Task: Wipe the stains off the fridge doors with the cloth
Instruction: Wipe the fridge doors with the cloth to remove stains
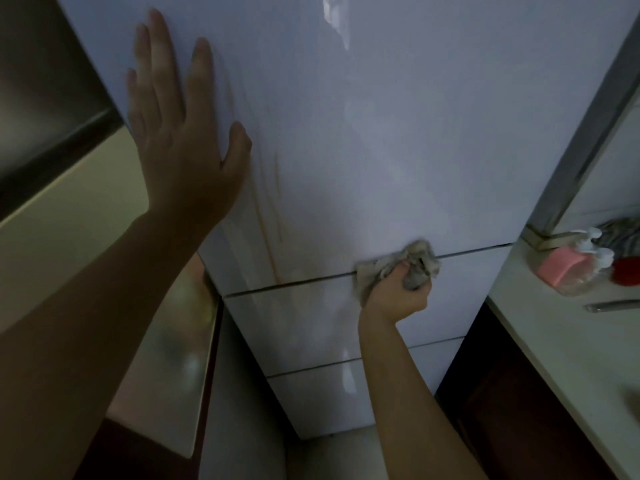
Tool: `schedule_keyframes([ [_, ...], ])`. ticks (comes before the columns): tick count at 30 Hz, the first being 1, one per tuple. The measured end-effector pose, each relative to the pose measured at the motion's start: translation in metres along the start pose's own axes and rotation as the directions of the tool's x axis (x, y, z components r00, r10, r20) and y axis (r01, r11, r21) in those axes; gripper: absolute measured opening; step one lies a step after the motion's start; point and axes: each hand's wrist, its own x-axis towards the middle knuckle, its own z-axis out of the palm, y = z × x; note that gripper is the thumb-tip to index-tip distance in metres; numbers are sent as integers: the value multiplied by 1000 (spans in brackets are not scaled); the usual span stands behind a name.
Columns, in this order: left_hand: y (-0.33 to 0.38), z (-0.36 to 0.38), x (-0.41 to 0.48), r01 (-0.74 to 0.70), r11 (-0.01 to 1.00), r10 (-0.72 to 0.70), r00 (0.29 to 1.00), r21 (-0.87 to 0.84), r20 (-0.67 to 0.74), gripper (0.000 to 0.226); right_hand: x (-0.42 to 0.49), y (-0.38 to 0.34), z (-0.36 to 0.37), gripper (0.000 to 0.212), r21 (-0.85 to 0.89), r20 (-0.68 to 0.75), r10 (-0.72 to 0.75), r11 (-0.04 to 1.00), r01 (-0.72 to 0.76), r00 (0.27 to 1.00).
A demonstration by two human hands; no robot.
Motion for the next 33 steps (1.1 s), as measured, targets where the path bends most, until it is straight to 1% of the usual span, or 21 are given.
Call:
schedule_keyframes([
  [3,0,0,0,3,1000,-3,1000,-12,0,71,18,-11,-3,9,-13,68,-72,997,73,995],
  [6,0,-1,0,16,1000,-15,1000,-16,20,71,43,-33,0,9,-27,93,-150,988,153,984],
  [9,1,-3,0,39,999,-37,997,-34,63,72,87,-57,8,12,-61,31,-215,974,217,976],
  [11,2,-5,0,34,998,-29,997,-55,77,72,125,-73,12,19,-133,-45,-202,972,195,978],
  [12,2,-6,0,30,997,-24,996,-66,80,72,144,-82,12,21,-168,-75,-183,971,168,980],
  [13,0,-5,0,32,997,-25,996,-77,85,73,161,-89,12,18,-195,-90,-168,970,148,982],
  [15,-9,5,-1,49,993,-36,993,-110,112,74,189,-100,8,11,-219,-70,-150,967,131,986],
  [16,-14,11,0,67,988,-47,990,-141,136,74,195,-102,7,11,-218,-53,-141,968,126,989],
  [17,-20,18,1,85,981,-58,985,-172,160,75,198,-101,6,16,-229,-41,-131,966,118,990],
  [20,-33,32,0,61,982,-30,985,-179,169,78,169,-89,3,49,-205,-31,-173,965,163,984],
  [21,-35,34,-1,51,984,-21,986,-172,168,78,152,-82,4,52,-197,-10,-192,963,187,981],
  [23,-32,29,-1,64,984,-35,986,-168,165,77,107,-68,4,52,-155,82,-169,971,180,982],
  [25,-22,18,-1,77,987,-57,988,-141,140,77,57,-55,3,54,-128,199,-214,962,242,956],
  [26,-16,12,-1,68,990,-53,991,-123,122,76,33,-49,1,55,-128,276,-251,947,294,928],
  [27,-11,7,-1,49,993,-39,994,-109,97,76,15,-42,-2,56,-133,360,-302,920,369,883],
  [28,-7,3,-1,33,995,-26,997,-97,77,75,1,-38,-3,57,-129,440,-368,877,463,819],
  [29,-4,0,-1,24,996,-18,998,-82,66,75,-8,-34,-2,57,-115,512,-444,813,571,736],
  [30,-3,-3,-1,17,998,-13,998,-61,63,75,-14,-30,-2,56,-103,576,-515,725,681,635],
  [31,-2,-5,-1,10,999,-8,998,-44,62,75,-18,-27,-1,56,-84,633,-575,615,784,519],
  [32,-2,-5,0,9,999,-7,998,-33,62,75,-19,-24,0,56,-50,681,-614,506,861,400],
  [33,-2,-6,0,9,1000,-7,998,-25,60,74,-18,-23,0,55,-9,714,-633,418,908,298],
])
